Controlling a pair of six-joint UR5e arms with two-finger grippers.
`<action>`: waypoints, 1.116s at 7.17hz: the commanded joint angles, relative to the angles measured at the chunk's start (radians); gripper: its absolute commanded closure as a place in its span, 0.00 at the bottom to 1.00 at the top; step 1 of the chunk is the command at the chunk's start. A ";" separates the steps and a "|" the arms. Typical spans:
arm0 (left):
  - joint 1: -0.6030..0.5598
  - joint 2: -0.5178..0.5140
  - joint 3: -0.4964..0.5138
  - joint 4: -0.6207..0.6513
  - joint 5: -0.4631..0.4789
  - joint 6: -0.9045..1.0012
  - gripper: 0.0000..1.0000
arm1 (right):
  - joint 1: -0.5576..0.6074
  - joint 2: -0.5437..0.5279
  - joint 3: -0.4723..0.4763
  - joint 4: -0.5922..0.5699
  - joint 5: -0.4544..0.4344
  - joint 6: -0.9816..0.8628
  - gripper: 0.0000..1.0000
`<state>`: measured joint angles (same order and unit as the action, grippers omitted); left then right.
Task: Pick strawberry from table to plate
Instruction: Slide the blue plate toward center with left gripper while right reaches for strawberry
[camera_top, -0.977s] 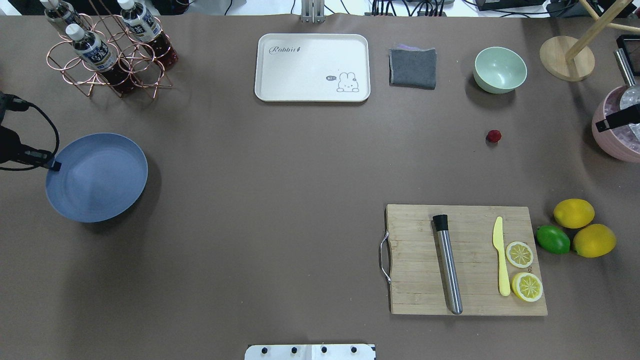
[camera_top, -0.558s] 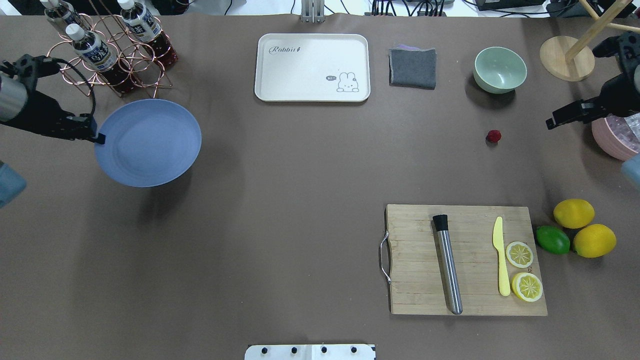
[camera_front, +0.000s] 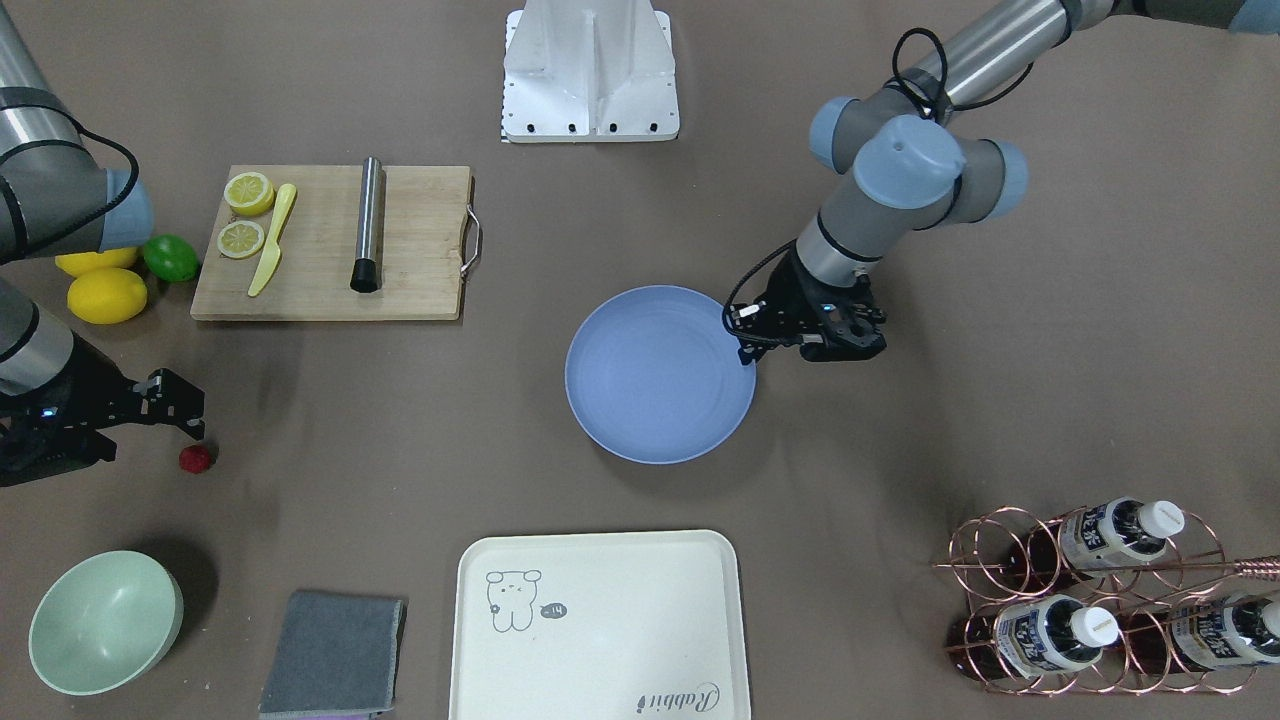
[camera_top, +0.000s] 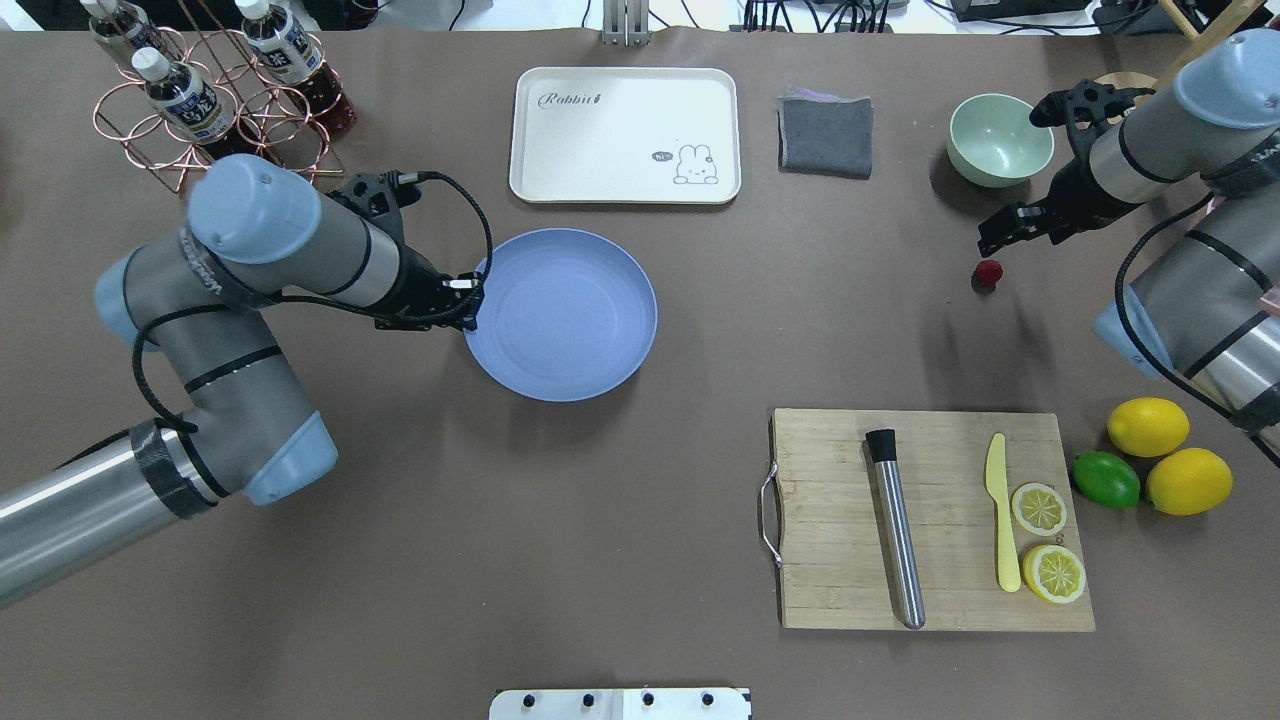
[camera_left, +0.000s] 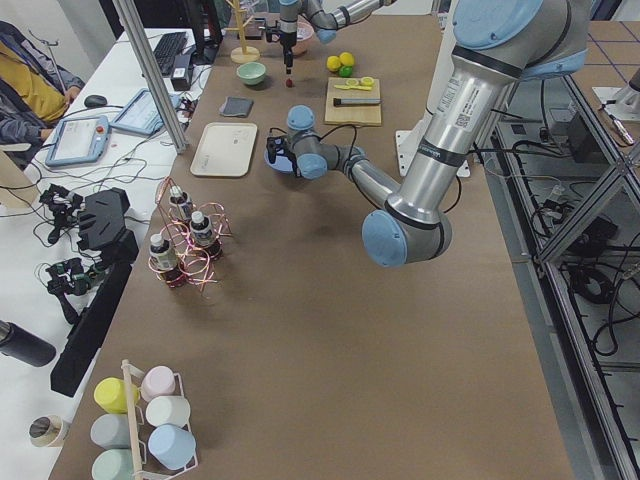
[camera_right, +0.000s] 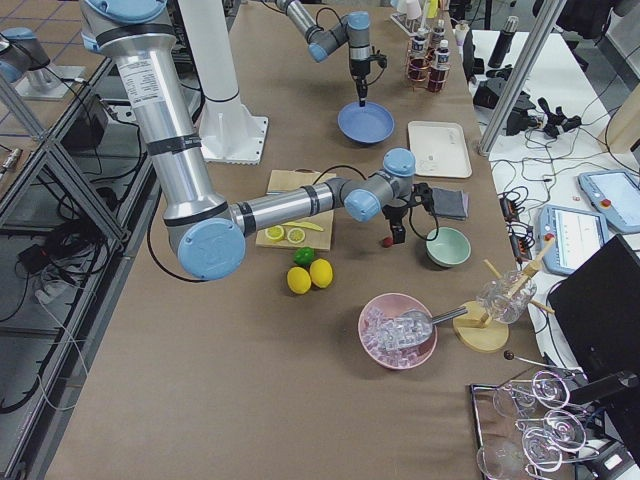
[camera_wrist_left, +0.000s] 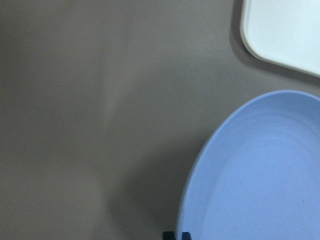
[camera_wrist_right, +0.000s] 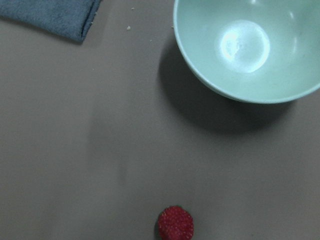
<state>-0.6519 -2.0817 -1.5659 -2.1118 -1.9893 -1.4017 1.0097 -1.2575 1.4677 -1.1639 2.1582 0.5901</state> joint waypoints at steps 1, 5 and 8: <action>0.081 -0.030 -0.003 0.007 0.067 -0.046 1.00 | -0.049 0.023 -0.056 0.001 -0.063 0.000 0.08; 0.126 -0.047 -0.016 0.007 0.118 -0.096 0.03 | -0.066 0.023 -0.109 0.069 -0.070 0.000 1.00; 0.091 0.000 -0.101 0.009 0.113 -0.089 0.03 | -0.069 0.081 -0.022 0.049 -0.018 0.087 1.00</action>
<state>-0.5400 -2.1122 -1.6265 -2.1031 -1.8738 -1.4950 0.9449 -1.2006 1.4034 -1.1079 2.1253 0.6241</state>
